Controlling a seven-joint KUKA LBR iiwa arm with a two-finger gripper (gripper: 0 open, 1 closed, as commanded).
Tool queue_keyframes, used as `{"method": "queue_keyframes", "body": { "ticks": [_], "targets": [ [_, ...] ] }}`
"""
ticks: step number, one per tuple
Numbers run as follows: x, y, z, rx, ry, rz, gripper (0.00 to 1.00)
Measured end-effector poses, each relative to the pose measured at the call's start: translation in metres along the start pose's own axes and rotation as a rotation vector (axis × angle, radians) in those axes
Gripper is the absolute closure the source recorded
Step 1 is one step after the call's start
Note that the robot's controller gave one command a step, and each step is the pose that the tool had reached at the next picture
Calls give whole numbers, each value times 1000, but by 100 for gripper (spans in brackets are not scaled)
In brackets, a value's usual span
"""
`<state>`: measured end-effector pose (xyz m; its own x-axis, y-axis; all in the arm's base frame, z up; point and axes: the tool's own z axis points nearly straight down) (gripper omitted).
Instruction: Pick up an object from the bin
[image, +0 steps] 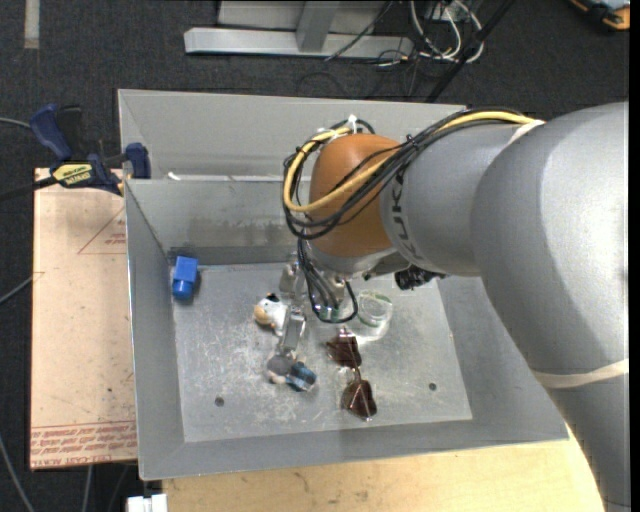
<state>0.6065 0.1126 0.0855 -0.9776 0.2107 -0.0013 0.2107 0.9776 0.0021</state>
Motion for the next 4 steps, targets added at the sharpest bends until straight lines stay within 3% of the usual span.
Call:
{"method": "queue_keyframes", "body": {
  "ticks": [1, 3, 4],
  "targets": [
    [6, 4, 16, 1, 2, 157, 100],
    [7, 3, 12, 3, 5, 157, 100],
    [9, 3, -7, 6, 11, 158, 100]
  ]
}}
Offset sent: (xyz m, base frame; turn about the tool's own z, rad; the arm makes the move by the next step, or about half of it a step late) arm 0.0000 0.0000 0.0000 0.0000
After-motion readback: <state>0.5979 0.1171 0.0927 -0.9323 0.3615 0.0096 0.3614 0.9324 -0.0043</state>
